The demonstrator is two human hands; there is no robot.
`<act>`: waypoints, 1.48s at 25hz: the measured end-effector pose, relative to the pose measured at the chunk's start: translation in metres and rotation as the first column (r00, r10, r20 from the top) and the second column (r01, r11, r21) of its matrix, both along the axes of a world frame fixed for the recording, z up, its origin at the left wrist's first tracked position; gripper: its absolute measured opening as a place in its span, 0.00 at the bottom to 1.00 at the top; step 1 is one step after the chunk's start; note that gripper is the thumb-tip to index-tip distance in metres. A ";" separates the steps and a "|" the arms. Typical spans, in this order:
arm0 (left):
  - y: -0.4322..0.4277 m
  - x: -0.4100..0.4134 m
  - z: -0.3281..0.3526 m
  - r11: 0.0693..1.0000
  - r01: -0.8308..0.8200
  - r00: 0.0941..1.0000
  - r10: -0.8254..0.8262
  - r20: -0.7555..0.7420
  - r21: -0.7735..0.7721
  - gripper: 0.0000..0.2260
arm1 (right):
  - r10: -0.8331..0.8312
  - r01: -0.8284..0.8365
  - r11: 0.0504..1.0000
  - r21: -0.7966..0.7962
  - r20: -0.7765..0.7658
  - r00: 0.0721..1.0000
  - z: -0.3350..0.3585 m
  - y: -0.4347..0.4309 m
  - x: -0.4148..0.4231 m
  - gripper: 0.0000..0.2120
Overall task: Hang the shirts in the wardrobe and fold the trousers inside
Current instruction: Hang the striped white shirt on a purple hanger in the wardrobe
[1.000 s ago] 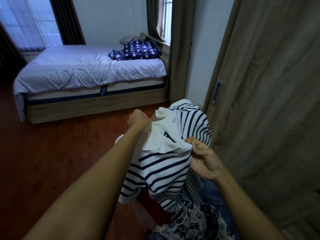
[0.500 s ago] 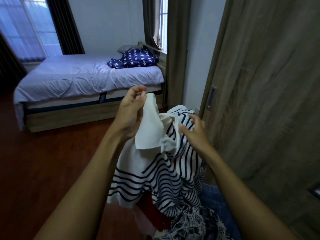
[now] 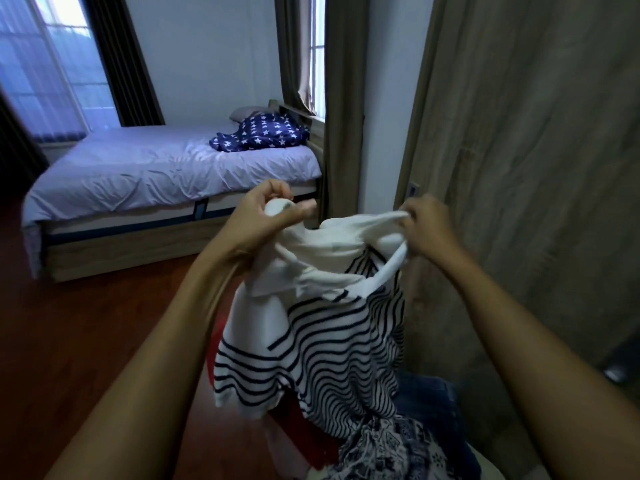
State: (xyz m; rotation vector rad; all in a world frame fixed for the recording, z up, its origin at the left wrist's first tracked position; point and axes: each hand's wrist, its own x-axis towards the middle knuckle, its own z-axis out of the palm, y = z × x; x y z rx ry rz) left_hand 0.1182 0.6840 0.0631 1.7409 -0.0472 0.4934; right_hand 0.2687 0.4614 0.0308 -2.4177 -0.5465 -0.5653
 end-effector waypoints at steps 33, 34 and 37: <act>-0.436 0.023 0.101 0.941 -0.020 0.763 -0.204 0.613 0.339 0.05 | -0.763 0.709 0.583 0.396 -0.032 0.646 0.139 -0.398 -0.222 0.08; -0.443 0.024 0.099 0.938 -0.005 0.754 -0.224 0.618 0.346 0.05 | -0.778 0.690 0.596 0.411 0.081 0.623 0.152 -0.402 -0.213 0.07; -0.461 0.032 0.097 0.934 0.037 0.753 -0.259 0.605 0.355 0.05 | -0.808 0.726 0.586 0.360 0.329 0.489 0.185 -0.415 -0.169 0.10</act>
